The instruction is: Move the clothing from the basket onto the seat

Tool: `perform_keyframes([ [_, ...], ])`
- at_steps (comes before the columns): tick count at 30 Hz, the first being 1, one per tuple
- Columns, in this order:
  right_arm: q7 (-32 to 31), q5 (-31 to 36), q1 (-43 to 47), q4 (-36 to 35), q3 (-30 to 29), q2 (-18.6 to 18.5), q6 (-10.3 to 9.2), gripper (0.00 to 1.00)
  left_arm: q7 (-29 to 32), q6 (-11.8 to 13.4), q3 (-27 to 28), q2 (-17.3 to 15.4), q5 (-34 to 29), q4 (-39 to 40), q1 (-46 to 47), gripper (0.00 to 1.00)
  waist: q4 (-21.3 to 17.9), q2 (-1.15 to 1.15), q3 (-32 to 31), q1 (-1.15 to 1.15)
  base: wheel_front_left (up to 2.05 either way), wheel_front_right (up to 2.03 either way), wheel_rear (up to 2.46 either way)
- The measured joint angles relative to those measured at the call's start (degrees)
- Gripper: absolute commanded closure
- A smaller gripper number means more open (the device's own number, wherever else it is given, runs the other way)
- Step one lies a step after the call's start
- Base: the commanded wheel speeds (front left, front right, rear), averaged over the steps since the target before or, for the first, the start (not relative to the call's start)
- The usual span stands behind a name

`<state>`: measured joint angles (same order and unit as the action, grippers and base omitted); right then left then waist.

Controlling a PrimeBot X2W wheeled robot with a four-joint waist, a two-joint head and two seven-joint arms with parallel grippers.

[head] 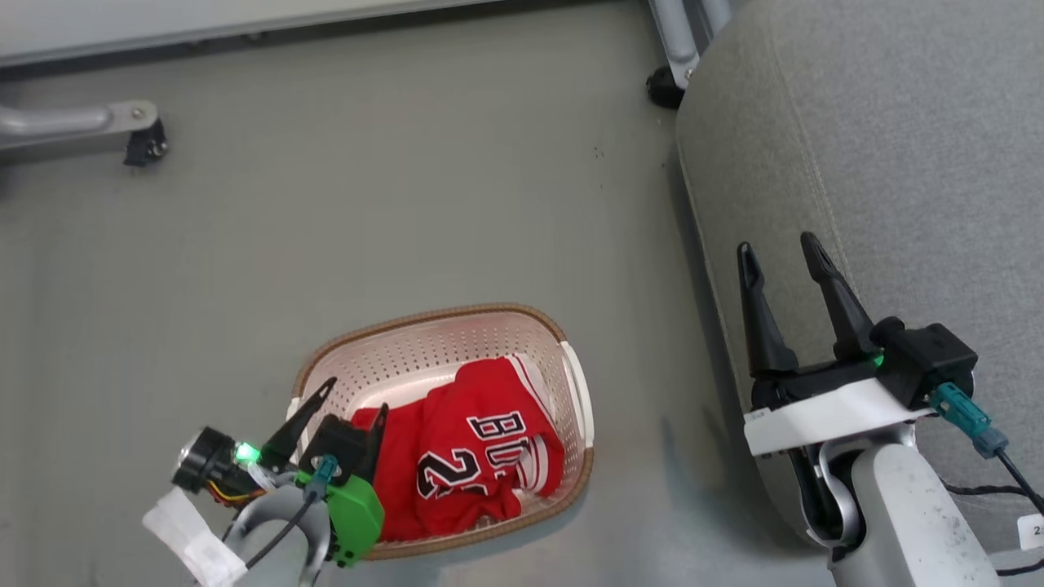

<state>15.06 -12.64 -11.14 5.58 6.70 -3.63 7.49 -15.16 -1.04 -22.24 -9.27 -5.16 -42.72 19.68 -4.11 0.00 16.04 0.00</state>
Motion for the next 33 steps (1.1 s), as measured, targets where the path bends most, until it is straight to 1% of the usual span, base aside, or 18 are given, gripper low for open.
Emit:
perform_keyframes([
  [3, -0.01, -1.07, -2.04, -0.41, 0.65, 0.15, 0.00, 0.00, -0.01, -0.97, -3.34, -2.19, -3.74, -7.93, 6.09, 0.00, -0.93, 0.00, 4.47, 0.00, 0.00, 0.00, 0.00],
  [6, 0.00, -1.29, -3.66, 0.07, 2.01, 0.20, 0.00, 0.00, 0.01, -1.83, -6.41, -2.97, -6.91, -15.62, 11.68, 0.00, -1.94, 0.00, 8.72, 0.00, 0.00, 0.00, 0.00],
  [13, -0.01, -2.91, -6.44, 0.22, 3.81, 0.55, 0.00, 0.00, 0.54, -4.34, -11.99, -4.52, -11.59, -25.91, 21.70, 0.00, -5.08, 0.00, 18.10, 0.01, 0.00, 0.00, 0.00],
  [16, -0.01, -4.57, -6.94, 0.21, 5.43, 0.65, 0.00, 0.00, 1.82, -5.20, -13.81, -4.89, -12.82, -28.20, 24.08, 0.00, -6.68, 0.00, 21.50, 0.01, 0.00, 0.00, 0.00],
  [20, -0.01, -7.32, -7.08, 0.32, 5.84, 0.63, 0.00, 0.00, 4.60, -5.99, -16.12, -6.27, -13.84, -29.89, 26.14, 0.00, -9.07, 0.00, 25.23, 0.01, 0.00, 0.00, 0.00],
  [25, -0.01, -8.56, -7.30, 0.31, 7.14, 0.66, 0.00, 0.00, 6.68, -6.13, -18.33, -7.88, -14.48, -30.47, 27.82, 0.00, -12.16, 0.00, 28.45, 0.01, 0.00, 0.00, 0.00],
  [33, -0.01, -10.43, -7.87, 0.21, 8.88, 0.68, 0.00, 0.00, 12.07, -6.27, -21.41, -11.09, -16.18, -30.96, 29.79, 0.00, -16.22, 0.00, 32.45, 0.01, 0.00, 0.00, 0.00],
])
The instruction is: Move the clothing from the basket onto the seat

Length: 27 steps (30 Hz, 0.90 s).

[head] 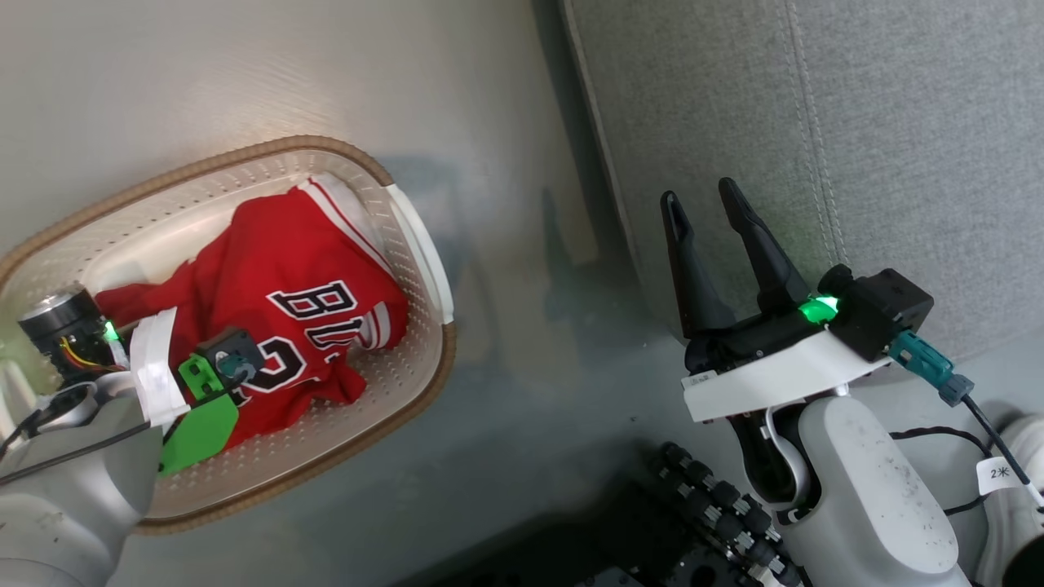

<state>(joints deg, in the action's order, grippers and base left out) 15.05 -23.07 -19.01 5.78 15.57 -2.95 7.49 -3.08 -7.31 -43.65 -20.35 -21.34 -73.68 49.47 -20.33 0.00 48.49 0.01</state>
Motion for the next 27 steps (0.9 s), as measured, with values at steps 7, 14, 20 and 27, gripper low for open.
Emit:
perform_keyframes([
  [7, 0.00, -1.30, -0.01, -0.03, 0.75, 0.01, 0.00, 0.00, 7.67, -0.07, -0.73, -1.27, 2.05, -0.11, 1.11, 0.00, -2.54, 0.00, 2.40, 0.00, 0.00, 0.00, 0.00],
  [14, 0.00, -2.25, -0.35, -0.47, 1.35, 0.02, 0.00, 0.00, 12.87, -0.08, -4.81, -2.57, 4.47, -0.15, 3.73, 0.00, -4.30, 0.00, 5.13, 0.00, 0.00, 0.00, 0.00],
  [20, 0.01, -2.49, -0.43, -1.52, 1.49, 0.10, 0.01, 0.00, 16.15, -0.08, -7.78, -3.13, 8.67, -0.14, 5.25, 0.00, -5.35, 0.00, 7.05, -0.01, 0.00, 0.00, 0.00],
  [27, 0.01, -2.02, -0.48, -1.94, 1.33, 0.18, 0.01, 0.00, 17.40, -0.10, -13.33, -3.93, 14.40, -0.12, 6.06, 1.00, -5.61, 0.00, 7.88, -0.01, 0.00, 0.00, 0.00],
])
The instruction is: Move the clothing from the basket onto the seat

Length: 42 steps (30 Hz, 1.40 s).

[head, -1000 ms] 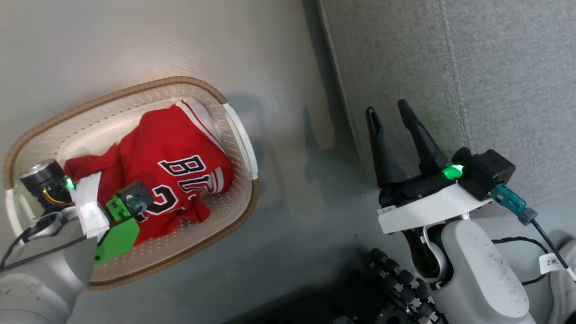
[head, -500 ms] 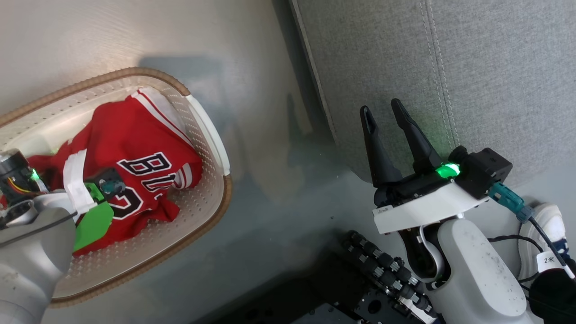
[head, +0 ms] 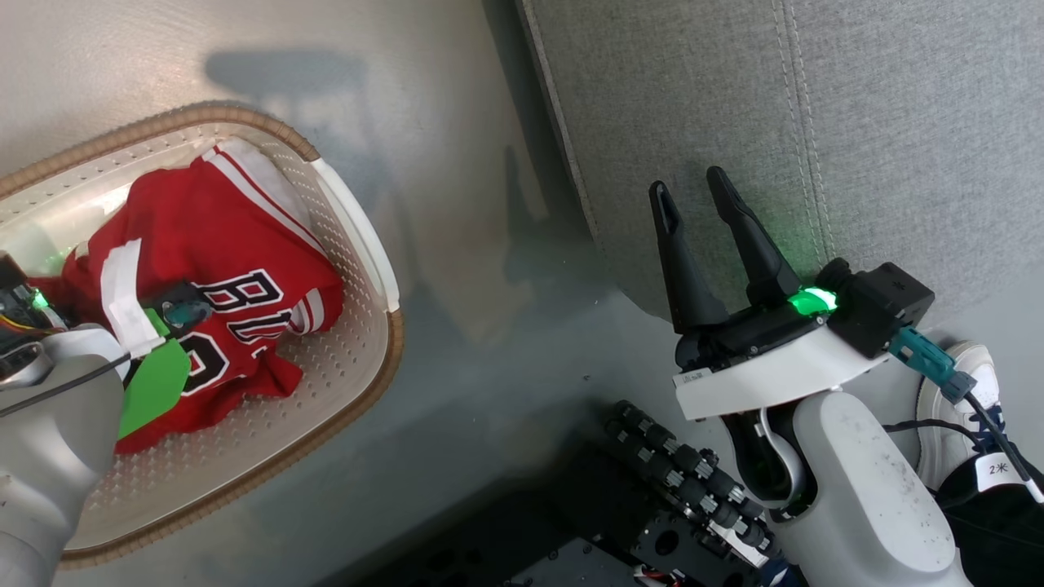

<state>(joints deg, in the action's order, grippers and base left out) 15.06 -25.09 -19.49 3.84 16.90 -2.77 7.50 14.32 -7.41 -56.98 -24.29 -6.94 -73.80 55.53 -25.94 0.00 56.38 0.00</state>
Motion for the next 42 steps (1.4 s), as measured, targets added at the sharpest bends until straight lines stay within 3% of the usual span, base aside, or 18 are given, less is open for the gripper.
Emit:
perform_keyframes([
  [9, -0.01, 1.10, -0.83, 0.93, -0.78, 0.07, 0.05, 0.00, -1.31, -0.14, -4.79, -0.96, 6.51, -0.05, 0.60, 1.00, -0.13, 0.00, -1.43, 0.00, 0.00, 0.00, 0.00],
  [21, -0.01, 5.58, -0.35, 3.32, -3.81, -0.04, 0.04, 0.00, -3.90, -0.13, -10.01, 2.36, 11.69, -0.08, -0.25, 1.00, 2.37, 0.00, -9.20, 0.00, 0.00, 0.00, 0.00],
  [28, 0.00, 8.89, 1.65, 4.61, -4.82, -0.02, 0.04, 0.00, -6.49, 0.08, -9.09, 5.23, 15.01, -0.11, -3.50, 1.00, 4.42, 0.00, -16.15, 0.00, 0.00, 0.00, 0.00],
  [42, -0.01, 13.21, 6.53, 7.14, -5.84, -0.27, 0.04, 0.00, -21.92, 5.12, -4.36, 11.47, 21.84, 0.62, -11.16, 1.00, 10.28, 0.00, -31.98, 0.00, 0.00, 0.00, 0.00],
])
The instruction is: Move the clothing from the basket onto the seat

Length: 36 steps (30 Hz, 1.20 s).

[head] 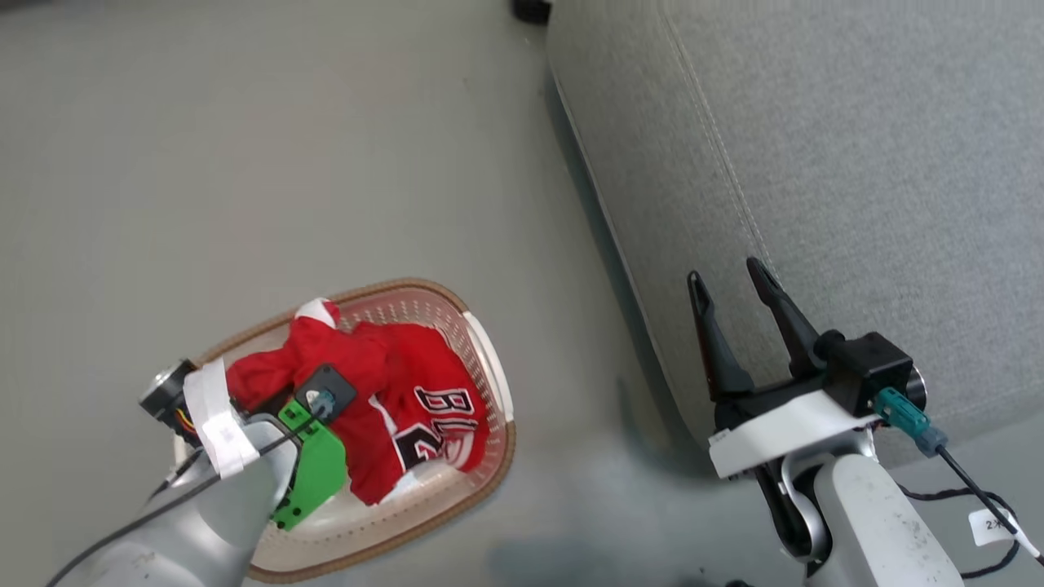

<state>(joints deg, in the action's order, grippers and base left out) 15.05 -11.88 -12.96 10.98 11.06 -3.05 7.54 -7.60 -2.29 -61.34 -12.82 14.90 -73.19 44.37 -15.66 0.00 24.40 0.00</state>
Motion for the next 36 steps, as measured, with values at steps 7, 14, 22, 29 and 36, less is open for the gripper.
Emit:
perform_keyframes([
  [7, 0.00, 0.36, 3.42, 0.62, -0.13, -1.09, 0.00, 0.00, -6.89, 3.60, 3.64, 0.59, 3.70, 2.81, -3.36, 1.00, 3.54, 0.00, -7.63, 0.00, 0.00, 0.00, 0.00],
  [14, 0.00, 0.53, 5.91, 0.73, -0.04, -1.56, 0.00, 0.00, -7.45, 7.25, 10.44, -2.59, 5.55, 22.34, -8.27, 1.00, 6.53, 0.00, -13.81, 0.00, 0.00, 0.00, 0.00],
  [22, 0.01, 0.76, 7.70, 0.45, 0.62, -2.53, 0.00, 0.00, -7.45, 8.78, 22.32, -5.03, 2.32, 47.85, -17.97, 1.00, 9.01, 0.00, -18.94, 0.00, 0.00, 0.00, 0.00],
  [29, 0.00, 1.01, 8.97, 0.09, 0.96, -3.38, 0.00, 0.00, -7.54, 5.63, 35.53, -0.20, -1.97, 67.29, -27.23, 1.00, 10.49, 0.00, -21.57, 0.00, 0.00, 0.00, 0.00],
  [36, 0.00, 1.11, 9.17, -0.15, 1.71, -3.68, 0.00, 0.00, -7.56, -3.20, 44.12, 7.00, -1.97, 75.76, -32.05, 1.00, 10.63, 0.00, -22.49, 0.00, 0.00, 0.00, 0.00],
])
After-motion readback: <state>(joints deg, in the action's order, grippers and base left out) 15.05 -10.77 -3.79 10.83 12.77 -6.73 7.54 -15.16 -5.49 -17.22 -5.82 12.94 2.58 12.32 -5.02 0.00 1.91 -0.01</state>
